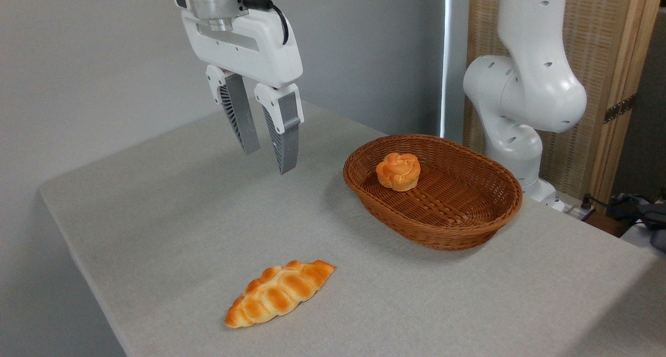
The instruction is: Put bread into the basket
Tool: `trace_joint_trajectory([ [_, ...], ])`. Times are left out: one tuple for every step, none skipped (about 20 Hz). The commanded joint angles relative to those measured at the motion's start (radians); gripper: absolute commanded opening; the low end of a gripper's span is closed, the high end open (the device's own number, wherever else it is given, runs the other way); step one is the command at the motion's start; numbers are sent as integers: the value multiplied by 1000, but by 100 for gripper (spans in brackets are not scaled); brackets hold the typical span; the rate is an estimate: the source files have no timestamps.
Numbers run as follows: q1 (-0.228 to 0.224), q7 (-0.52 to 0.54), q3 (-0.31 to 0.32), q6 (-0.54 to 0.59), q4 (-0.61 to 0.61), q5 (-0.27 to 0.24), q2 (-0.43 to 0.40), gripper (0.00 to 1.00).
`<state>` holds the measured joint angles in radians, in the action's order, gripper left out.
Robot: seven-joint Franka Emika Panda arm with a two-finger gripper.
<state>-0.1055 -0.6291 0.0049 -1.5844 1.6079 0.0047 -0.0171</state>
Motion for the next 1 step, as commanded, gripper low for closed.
trace_joint_trajectory([
  [12, 5, -13, -6, -11, 9, 5, 100],
])
